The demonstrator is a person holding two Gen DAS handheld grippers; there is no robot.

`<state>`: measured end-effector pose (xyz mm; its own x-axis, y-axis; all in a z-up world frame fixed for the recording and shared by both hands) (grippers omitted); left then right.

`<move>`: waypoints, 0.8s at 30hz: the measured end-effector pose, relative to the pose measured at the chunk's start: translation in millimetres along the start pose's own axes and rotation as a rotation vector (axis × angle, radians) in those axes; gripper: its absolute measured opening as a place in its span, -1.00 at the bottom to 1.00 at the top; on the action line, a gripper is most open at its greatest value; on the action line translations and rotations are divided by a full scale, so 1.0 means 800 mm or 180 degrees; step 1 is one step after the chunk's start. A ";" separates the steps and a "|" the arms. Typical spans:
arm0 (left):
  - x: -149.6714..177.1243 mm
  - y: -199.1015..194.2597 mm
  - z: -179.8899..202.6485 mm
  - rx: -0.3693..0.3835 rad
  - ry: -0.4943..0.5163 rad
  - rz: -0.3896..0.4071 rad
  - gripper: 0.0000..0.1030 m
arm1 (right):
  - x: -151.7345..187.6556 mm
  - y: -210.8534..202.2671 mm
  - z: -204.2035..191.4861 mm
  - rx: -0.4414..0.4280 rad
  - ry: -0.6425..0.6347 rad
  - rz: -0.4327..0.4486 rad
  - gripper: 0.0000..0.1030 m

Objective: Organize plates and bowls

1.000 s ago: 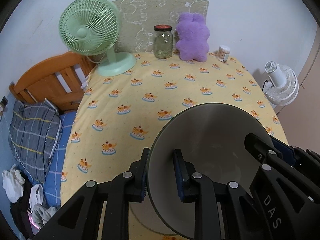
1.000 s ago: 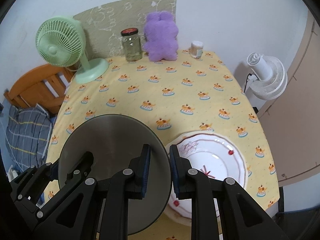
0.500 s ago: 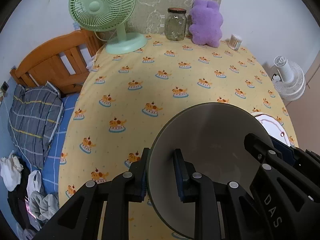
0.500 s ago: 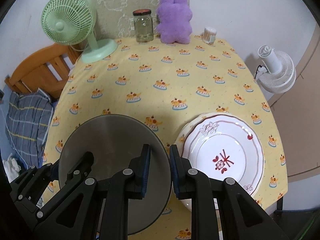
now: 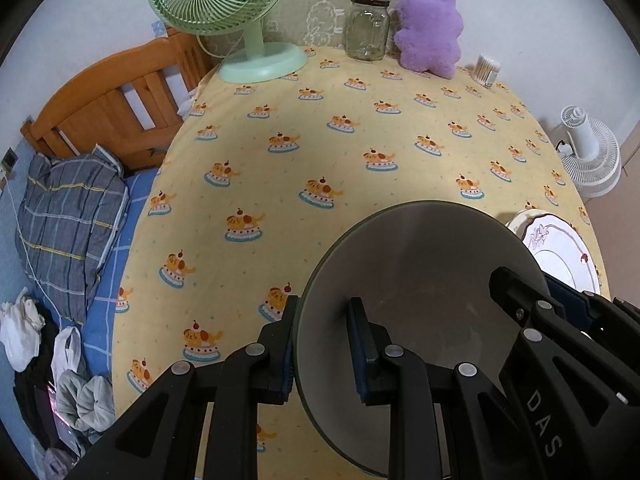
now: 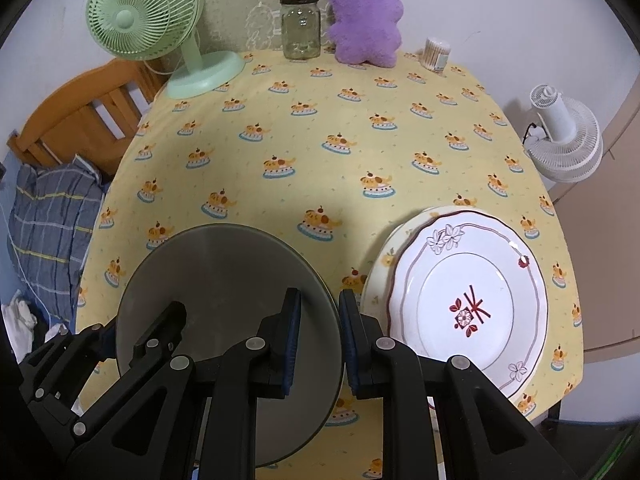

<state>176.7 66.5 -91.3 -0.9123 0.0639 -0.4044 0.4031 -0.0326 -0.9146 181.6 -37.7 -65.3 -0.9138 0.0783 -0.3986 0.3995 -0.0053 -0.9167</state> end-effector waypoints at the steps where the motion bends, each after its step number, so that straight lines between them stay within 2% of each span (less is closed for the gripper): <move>1: 0.000 0.001 0.000 0.0012 -0.0006 -0.0008 -0.59 | -0.001 0.001 -0.001 0.0014 -0.0007 0.0006 -0.55; 7: 0.002 0.013 0.007 0.0006 0.0035 -0.0070 -0.60 | 0.002 0.014 0.007 0.0021 0.0063 -0.0087 -0.55; 14: 0.001 0.013 0.008 0.0016 0.0057 -0.0040 -0.60 | 0.003 0.015 0.007 0.0022 0.0072 -0.0048 -0.55; 24: 0.005 -0.006 0.006 0.0082 -0.0027 -0.0014 -0.31 | 0.005 0.000 0.007 -0.0069 0.0033 -0.0048 -0.54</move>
<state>170.3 62.1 -88.4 -0.9148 0.0556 -0.4001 0.3971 -0.0579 -0.9159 177.5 -43.0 -66.7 -0.9189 0.0886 -0.3843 0.3872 0.0175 -0.9218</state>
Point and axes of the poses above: each gripper's, at about its wrist camera, not at the fingertips, and y roughly the way its jaws point, z to its right, x to its underside, the point moved 6 cm from there along y, roughly the way its jaws point, and after that the axes turned 2 degrees about -x, right-handed, at the moved point
